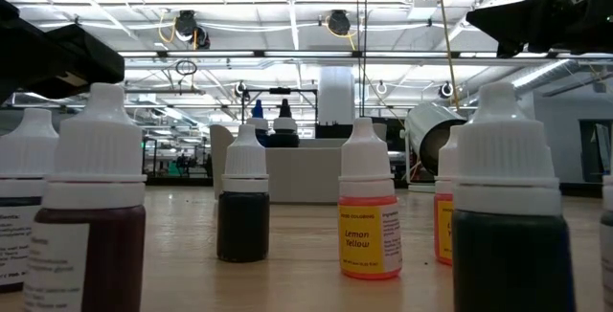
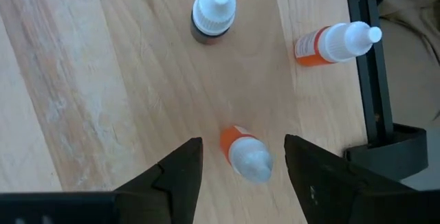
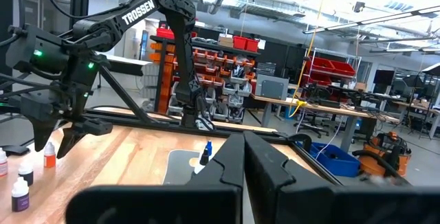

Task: Pick & Place food coloring
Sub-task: Put the small yellow food coloring bottle into the gray bin

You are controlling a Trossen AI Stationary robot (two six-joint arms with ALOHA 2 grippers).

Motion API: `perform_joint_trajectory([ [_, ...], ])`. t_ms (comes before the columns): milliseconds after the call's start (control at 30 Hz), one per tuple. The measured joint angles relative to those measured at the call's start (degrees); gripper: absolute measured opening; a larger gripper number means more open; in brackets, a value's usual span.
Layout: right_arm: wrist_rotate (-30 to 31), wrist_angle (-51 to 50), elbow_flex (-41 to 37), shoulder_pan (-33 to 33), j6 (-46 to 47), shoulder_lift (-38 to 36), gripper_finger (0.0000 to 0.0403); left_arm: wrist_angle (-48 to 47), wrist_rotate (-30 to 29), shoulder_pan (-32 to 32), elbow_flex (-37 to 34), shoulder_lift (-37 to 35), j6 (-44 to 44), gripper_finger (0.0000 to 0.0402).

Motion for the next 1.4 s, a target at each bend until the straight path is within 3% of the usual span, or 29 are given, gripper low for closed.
perform_joint_trajectory([
  [133, 0.0, 0.0, 0.0, 0.01, 0.29, 0.0, 0.0, 0.0, 0.02, 0.0, 0.0, -0.02, 0.82, 0.0197],
  [400, 0.0, 0.0, 0.0, 0.01, 1.01, 0.0, 0.0, 0.26, 0.04, 0.0, 0.0, -0.02, 0.89, 0.0132],
  [833, 0.0, 0.0, 0.0, 0.01, 1.01, 0.0, 0.0, -1.09, 2.3, 0.99, 0.61, -0.13, 1.61, 0.0061],
  [967, 0.0, 0.0, 0.0, 0.0, 1.03, 0.02, 0.0, -8.97, 1.31, 2.52, 5.87, -0.11, 5.92, 0.007],
  [1100, 0.0, -0.02, 0.0, 0.0, 1.03, 0.02, 0.0, -18.01, -5.0, 5.13, 14.81, -0.11, 14.2, 0.007],
  [1400, -0.02, -0.11, 0.0, 0.02, 1.03, 0.02, 0.0, -24.79, -15.55, 18.56, 31.54, -0.13, 32.11, 0.0068],
])
